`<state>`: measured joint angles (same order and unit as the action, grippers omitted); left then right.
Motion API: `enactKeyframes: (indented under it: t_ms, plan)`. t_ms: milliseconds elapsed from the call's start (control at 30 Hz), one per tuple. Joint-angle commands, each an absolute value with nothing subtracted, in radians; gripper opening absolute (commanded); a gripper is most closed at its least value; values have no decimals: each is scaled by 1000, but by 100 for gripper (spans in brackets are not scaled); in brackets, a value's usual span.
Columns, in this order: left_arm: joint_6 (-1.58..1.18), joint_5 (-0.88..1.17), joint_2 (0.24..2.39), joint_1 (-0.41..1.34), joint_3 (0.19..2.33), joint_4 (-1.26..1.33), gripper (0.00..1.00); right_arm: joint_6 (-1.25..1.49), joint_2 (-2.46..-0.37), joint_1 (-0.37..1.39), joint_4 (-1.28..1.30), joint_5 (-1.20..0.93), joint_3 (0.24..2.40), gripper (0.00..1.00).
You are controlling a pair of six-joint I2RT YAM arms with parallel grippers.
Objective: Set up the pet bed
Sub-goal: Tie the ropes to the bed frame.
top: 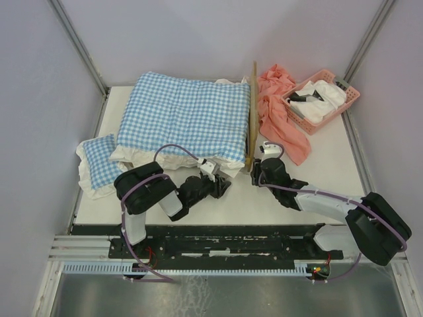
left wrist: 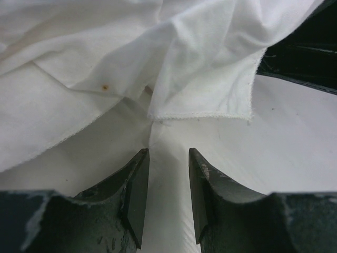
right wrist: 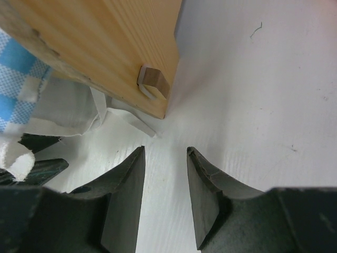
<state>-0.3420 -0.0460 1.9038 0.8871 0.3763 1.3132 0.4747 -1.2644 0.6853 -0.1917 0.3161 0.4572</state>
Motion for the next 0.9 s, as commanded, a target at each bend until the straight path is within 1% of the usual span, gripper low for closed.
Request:
enactKeyframes:
  t_ms: [0,133,333,467,500,533,600,633,667,867]
  plan:
    - [-243,-161,1888,903,407,1272,43,492,-1234,681,-241,338,438,46]
    - [-206,-198,1899,918,429,1256,44,491,-1218,681,-252,343,423,46]
    - [-144,-186,1921,935,457,1255,44,492,-1224,681,-264,338,408,46]
    - [-147,-219,1928,948,460,1213,43,487,-1206,680,-261,343,398,46]
    - [-147,-221,1929,951,461,1200,41,486,-1198,680,-259,346,395,46]
    - [-143,-223,1932,957,460,1196,35,485,-1189,680,-256,347,393,46]
    - [-137,-230,1931,968,455,1192,14,482,-1176,678,-252,347,391,46]
    - [-141,-236,1923,973,447,1190,6,473,-1173,678,-247,344,392,47]
    - [-148,-242,1911,978,434,1194,3,458,-1172,679,-244,340,395,47]
    - [-240,-251,1801,991,337,1199,3,360,-1229,678,-213,259,451,45]
